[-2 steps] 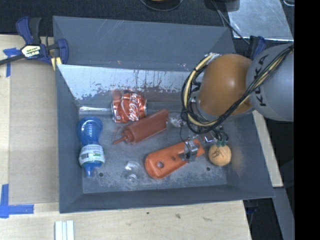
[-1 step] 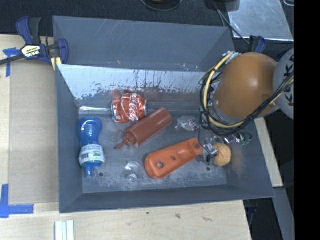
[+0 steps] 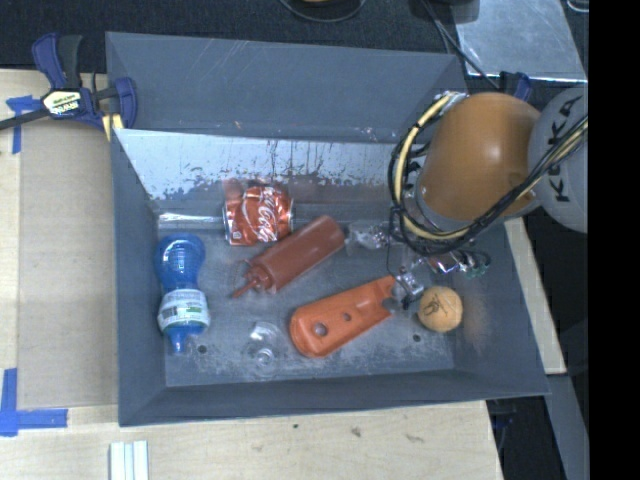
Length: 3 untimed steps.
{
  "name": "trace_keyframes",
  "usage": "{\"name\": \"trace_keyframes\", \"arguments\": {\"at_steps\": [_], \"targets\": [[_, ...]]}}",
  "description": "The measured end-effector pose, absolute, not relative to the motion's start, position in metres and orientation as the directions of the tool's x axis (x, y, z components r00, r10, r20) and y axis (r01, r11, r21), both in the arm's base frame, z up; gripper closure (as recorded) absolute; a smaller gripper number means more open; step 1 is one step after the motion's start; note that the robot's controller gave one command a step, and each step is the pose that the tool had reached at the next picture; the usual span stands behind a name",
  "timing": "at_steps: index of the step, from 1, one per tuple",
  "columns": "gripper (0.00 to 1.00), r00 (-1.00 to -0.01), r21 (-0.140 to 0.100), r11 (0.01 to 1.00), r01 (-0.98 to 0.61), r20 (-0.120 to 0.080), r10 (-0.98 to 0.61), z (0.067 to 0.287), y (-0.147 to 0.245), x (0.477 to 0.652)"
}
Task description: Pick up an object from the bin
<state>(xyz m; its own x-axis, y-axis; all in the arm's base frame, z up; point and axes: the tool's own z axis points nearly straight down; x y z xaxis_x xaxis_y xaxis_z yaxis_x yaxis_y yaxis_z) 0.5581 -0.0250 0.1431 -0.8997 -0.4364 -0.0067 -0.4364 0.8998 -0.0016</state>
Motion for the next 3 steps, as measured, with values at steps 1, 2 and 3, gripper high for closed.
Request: {"name": "trace_keyframes", "arguments": {"at_steps": [1, 2, 3], "targets": [[0.00, -0.811, -0.002, 0.811, -0.585, -0.006, -0.585, 0.0678, -0.0224, 0.5604], [1.00, -0.884, -0.004, 0.885, -0.466, -0.013, -0.466, 0.0711, -0.0251, 0.5669], [1.00, -0.885, -0.004, 0.885, -0.466, -0.013, -0.466, 0.0711, -0.0251, 0.5669]]}}
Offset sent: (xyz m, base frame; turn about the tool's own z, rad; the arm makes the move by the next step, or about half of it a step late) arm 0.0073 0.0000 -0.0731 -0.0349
